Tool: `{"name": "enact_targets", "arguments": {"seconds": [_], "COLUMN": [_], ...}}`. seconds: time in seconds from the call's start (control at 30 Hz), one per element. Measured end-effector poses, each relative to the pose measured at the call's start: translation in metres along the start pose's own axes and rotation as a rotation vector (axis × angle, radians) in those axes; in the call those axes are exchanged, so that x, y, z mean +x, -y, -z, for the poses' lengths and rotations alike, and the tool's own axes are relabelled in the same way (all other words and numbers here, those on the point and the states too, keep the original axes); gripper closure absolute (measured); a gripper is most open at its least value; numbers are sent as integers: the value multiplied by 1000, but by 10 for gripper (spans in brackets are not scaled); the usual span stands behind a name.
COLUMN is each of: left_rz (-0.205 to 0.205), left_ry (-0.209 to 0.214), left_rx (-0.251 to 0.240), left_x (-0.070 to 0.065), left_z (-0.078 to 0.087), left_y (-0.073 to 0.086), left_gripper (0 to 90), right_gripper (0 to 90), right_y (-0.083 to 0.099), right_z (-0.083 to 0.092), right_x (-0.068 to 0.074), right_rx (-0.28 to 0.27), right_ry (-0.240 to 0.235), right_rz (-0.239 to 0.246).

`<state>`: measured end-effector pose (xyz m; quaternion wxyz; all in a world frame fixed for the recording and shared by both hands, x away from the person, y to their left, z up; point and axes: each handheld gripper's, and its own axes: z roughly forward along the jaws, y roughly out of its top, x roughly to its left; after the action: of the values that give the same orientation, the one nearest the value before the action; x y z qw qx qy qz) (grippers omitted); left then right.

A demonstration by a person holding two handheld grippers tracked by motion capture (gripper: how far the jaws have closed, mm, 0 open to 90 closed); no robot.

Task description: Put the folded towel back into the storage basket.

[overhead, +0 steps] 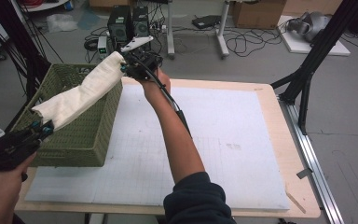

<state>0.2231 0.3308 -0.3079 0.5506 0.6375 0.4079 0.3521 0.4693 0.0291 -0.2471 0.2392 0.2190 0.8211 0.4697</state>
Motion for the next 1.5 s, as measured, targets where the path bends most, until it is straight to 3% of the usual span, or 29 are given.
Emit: {"name": "enact_targets", "arguments": {"seconds": [0.47,0.77,1.2,1.27,1.3,1.33,1.43,1.5], "left_rz": [14,25,31,37,41,44,45,41], "left_ry": [-91,-132,-183,-185,-187,-194,-225,-227], "left_rx": [7,15,70,90,98,100,64,43], "left_x": [24,33,48,49,49,50,49,49], "left_z": [13,15,12,10,10,10,16,21], "left_y": [7,12,20,22,23,23,19,14], "left_gripper": [814,814,802,750,690,626,471,430], "right_gripper": [814,814,813,805,764,664,594,582], "right_y": [-19,-26,-32,-30,-29,-27,-22,-21], "right_z": [-41,-63,-85,-89,-91,-94,-96,-94], "right_x": [20,28,37,38,38,39,39,39], "right_rx": [5,8,15,30,39,53,70,69], "right_ry": [-34,-41,-46,-44,-42,-31,-31,-36], "right_rz": [5,-3,-7,-1,4,-2,-14,-7]}}
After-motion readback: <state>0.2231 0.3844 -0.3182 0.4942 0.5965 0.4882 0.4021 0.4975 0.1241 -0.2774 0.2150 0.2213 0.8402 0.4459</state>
